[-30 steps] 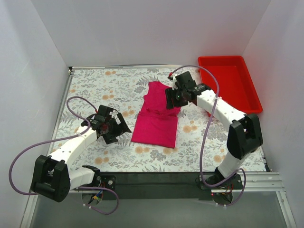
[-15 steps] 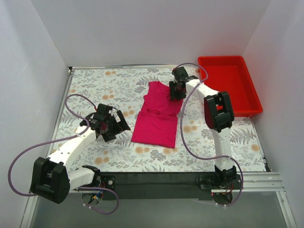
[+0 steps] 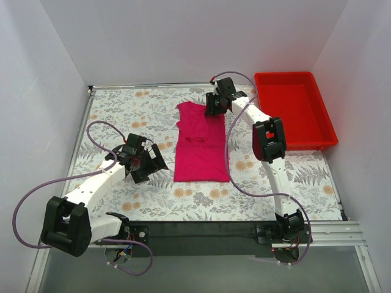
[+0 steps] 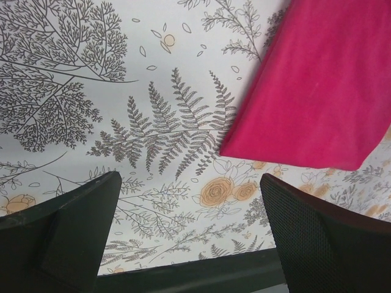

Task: Fold and stack the t-shirts
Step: Fold the tshirt

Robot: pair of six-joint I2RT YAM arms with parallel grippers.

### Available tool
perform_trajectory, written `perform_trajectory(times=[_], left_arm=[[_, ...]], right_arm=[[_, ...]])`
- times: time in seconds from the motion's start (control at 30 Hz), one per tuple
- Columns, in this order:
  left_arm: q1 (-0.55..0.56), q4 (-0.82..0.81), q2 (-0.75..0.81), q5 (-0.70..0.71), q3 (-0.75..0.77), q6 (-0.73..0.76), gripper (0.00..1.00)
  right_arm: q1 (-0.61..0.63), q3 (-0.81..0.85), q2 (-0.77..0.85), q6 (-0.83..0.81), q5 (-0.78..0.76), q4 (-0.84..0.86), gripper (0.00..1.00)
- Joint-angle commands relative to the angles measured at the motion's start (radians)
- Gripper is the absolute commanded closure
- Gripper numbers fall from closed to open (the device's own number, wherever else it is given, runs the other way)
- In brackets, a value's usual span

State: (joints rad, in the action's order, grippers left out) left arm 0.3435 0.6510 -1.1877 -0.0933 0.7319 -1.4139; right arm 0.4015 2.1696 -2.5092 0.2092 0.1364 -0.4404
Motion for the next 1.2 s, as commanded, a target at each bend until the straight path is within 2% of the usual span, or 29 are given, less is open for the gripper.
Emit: perform_trajectory(times=[0.0,0.13,0.3,0.57,0.77,0.9,1.17], left_arm=[[0.005,-0.010,-0.015,-0.039,-0.018,0.018,0.10],[0.009,-0.030,-0.032,-0.075,-0.034,0.013,0.11],[0.034,-0.083,-0.062,-0.114,-0.029,-0.023,0.20],[0.129,-0.126,-0.185,-0.080,0.009,-0.049,0.30],[0.196,-0.129,-0.266,-0.019,0.060,-0.053,0.35],[0.229,-0.119,-0.320,0.038,0.093,-0.056,0.37],[0.299,-0.076,-0.415,0.185,0.149,-0.048,0.44]], right_arm=[[0.008,0.094,-0.076,0.021,0.121,0.022,0.55],[0.010,0.058,-0.001,0.022,0.106,0.046,0.49],[0.007,-0.157,0.263,0.006,-0.001,0.054,0.48],[0.007,-0.711,0.709,0.019,-0.090,0.036,0.46],[0.014,-0.996,0.947,0.101,-0.110,-0.011,0.46],[0.068,-1.151,1.024,0.147,-0.121,-0.015,0.47],[0.143,-1.254,1.064,0.229,-0.184,-0.023,0.48]])
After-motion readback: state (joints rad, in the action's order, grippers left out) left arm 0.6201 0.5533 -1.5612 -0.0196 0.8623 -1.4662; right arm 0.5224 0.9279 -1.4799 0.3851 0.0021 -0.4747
